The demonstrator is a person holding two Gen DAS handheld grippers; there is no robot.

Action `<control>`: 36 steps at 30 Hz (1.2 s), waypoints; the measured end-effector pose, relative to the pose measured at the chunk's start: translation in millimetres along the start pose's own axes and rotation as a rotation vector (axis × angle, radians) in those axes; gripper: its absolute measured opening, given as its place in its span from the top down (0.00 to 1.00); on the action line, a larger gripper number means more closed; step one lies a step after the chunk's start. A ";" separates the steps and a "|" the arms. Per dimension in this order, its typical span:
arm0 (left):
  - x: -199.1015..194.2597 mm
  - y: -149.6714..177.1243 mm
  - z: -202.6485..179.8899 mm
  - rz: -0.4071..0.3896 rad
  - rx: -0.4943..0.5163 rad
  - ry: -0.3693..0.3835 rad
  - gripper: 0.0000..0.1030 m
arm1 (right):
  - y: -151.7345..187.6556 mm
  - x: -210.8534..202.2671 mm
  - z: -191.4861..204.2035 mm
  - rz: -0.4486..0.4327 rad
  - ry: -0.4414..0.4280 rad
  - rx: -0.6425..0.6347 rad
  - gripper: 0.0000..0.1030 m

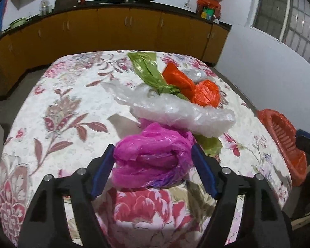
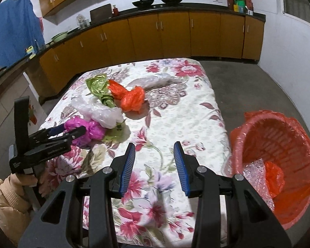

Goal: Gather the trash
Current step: 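Grasp the pink plastic bag with the left tool, then grasp the clear plastic bag with the right tool while the left tool holds the pink bag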

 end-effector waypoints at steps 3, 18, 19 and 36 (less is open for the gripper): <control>-2.7 0.8 -6.5 -0.023 0.037 0.002 0.45 | -2.4 5.0 7.0 0.004 -0.010 -0.001 0.61; -48.4 9.1 13.7 -0.110 0.011 -0.042 0.55 | -16.6 39.6 58.3 0.032 -0.087 -0.046 0.61; -51.7 9.9 16.6 -0.112 0.008 -0.047 0.55 | -17.7 43.4 63.6 0.037 -0.099 -0.049 0.61; -84.5 22.1 66.8 -0.132 -0.068 -0.165 0.55 | -25.3 89.3 149.4 0.104 -0.289 -0.088 0.62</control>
Point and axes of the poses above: each gripper's, at about its wrist camera, not at the fingertips, and x roughly the way its jaws point, z to its left, y to its underside, the point moved 9 cm from there along x, roughly the way its jaws point, and after that the axes turned 5 degrees about y, right-handed, at the moved point
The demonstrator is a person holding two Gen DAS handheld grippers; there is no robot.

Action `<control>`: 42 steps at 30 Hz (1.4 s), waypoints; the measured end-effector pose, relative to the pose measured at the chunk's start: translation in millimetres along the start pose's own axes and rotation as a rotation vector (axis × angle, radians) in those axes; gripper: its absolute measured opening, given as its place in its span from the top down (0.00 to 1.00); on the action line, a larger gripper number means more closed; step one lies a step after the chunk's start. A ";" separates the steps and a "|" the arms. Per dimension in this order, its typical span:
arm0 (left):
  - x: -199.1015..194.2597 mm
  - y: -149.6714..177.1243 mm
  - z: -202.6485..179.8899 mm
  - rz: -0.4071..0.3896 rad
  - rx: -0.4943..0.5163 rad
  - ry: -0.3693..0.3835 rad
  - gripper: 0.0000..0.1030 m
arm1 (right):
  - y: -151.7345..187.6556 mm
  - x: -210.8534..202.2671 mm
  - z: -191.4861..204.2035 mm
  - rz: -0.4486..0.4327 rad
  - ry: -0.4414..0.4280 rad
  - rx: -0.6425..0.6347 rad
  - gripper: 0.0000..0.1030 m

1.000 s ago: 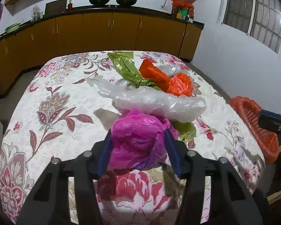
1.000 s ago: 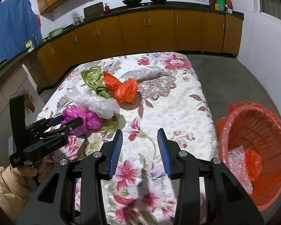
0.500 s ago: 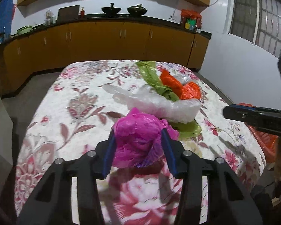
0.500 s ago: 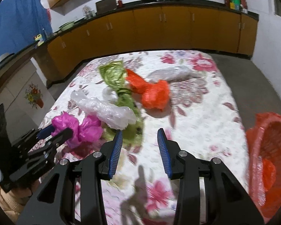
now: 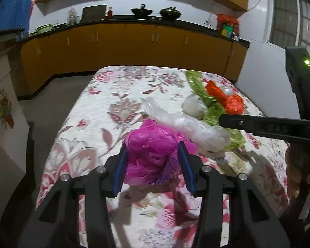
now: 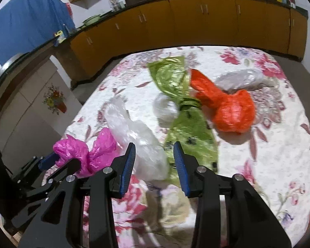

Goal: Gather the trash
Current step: 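Grasp the clear plastic bag with the right tool while the left tool holds the pink bag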

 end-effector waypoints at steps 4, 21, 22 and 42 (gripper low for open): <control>-2.9 1.8 15.3 -0.001 -0.023 -0.030 0.55 | 3.7 5.9 13.6 0.017 -0.029 -0.029 0.62; -10.2 -5.5 11.2 -0.030 -0.061 -0.033 0.54 | 23.4 -33.6 -20.8 -0.014 0.012 -0.027 0.91; -11.0 -7.9 5.6 -0.037 -0.059 -0.021 0.54 | 23.2 -50.1 -33.8 -0.042 0.025 -0.001 0.91; -17.2 -42.5 -168.6 -0.095 0.078 0.253 0.54 | 91.3 -243.5 -280.0 -0.268 0.527 0.519 0.91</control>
Point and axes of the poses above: each gripper's, at about its wrist camera, not at the fingertips, and x roughly the way its jaws point, z to its left, y to its underside, the point moved 9 cm from there along x, roughly the way its jaws point, and after that the axes turned 5 degrees about y, right-handed, at the moved point
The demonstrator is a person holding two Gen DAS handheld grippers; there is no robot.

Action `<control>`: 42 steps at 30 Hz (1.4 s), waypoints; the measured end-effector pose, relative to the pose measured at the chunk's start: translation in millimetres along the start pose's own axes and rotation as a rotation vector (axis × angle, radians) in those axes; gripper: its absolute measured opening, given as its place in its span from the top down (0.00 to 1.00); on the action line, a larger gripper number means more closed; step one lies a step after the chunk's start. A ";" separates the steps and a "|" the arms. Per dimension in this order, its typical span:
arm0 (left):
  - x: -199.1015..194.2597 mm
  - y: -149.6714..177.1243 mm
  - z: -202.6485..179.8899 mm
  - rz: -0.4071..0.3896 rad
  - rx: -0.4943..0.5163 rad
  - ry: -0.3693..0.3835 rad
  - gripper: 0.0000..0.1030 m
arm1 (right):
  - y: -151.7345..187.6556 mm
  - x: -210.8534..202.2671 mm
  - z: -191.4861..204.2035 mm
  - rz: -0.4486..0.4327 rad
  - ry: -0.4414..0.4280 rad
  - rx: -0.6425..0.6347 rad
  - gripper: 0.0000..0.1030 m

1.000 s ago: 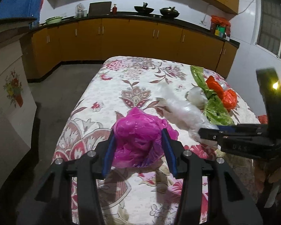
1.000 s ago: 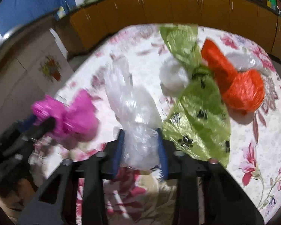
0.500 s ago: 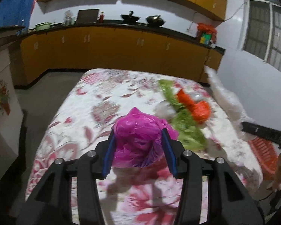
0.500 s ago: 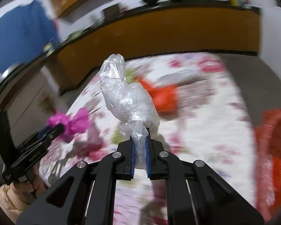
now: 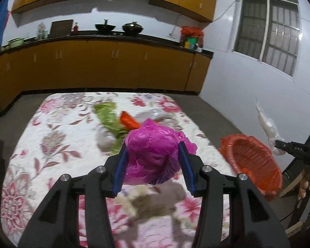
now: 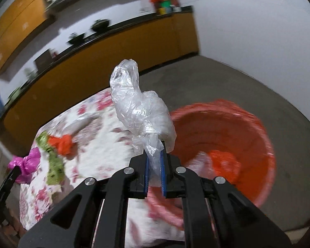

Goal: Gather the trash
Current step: 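Grasp the clear plastic bag with the right tool while the left tool holds the pink bag, then carry both bags over the orange basket and open both tools to drop them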

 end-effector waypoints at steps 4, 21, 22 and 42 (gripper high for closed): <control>11.1 0.5 -29.6 0.009 0.020 0.040 0.54 | 1.8 -1.8 -34.8 0.004 0.038 0.042 0.91; 51.8 -3.7 -134.9 0.039 0.086 0.205 0.54 | 3.4 -10.0 -71.4 0.011 0.041 0.101 0.91; 53.8 -4.0 -138.9 0.040 0.090 0.210 0.54 | 3.2 -10.1 -72.3 0.011 0.041 0.104 0.91; 99.8 0.1 -229.8 0.092 0.150 0.354 0.53 | -21.8 -15.0 -84.2 -0.043 0.021 0.143 0.91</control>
Point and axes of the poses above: each gripper's, at about its wrist camera, not at the fingertips, and x roughly the way its jaws point, z to its left, y to its underside, the point moved 9 cm from there along x, roughly the way its jaws point, and after that the axes turned 5 degrees about y, right-handed, at the moved point
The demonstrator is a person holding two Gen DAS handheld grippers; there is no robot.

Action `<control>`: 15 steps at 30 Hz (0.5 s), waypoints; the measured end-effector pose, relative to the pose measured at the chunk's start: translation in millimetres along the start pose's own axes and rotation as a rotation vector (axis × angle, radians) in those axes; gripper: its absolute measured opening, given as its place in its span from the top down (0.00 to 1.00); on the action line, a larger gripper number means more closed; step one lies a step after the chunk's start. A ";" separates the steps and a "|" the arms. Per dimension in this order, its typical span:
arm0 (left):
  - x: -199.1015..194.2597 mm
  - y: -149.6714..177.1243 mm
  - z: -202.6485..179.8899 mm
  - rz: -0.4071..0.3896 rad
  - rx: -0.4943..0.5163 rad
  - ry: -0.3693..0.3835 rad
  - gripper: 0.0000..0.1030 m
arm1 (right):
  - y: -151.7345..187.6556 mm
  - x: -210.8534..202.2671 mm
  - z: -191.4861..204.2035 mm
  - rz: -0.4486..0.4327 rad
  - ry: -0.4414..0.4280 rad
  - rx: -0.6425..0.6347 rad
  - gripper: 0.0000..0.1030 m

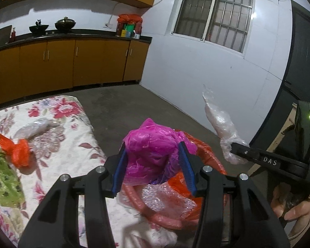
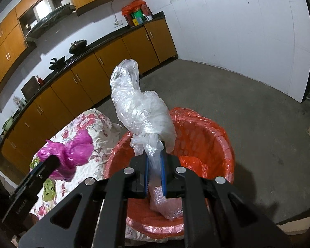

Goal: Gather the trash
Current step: 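Carry both bags over the orange basket and open both tools to drop them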

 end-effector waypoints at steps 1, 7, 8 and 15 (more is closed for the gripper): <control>2.8 1.6 -2.0 0.004 0.000 0.007 0.53 | -0.5 1.1 -1.8 0.000 0.001 0.005 0.91; 32.3 14.3 -9.3 0.062 -0.012 0.036 0.41 | 4.0 7.3 -8.3 0.017 0.011 0.024 0.75; 36.0 17.6 -9.0 0.074 -0.018 0.038 0.41 | 5.5 8.1 -11.6 0.020 0.014 0.028 0.70; 37.4 39.0 6.3 0.116 -0.041 0.018 0.36 | 10.9 6.7 -18.5 0.031 0.029 0.036 0.60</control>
Point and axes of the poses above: each gripper's, at about its wrist camera, not at the fingertips, and x roughly the way its jaws point, z to its left, y to its underside, the point moved 9 cm from there along x, roughly the way its jaws point, and after that the axes turned 5 degrees about y, right-handed, at the moved point
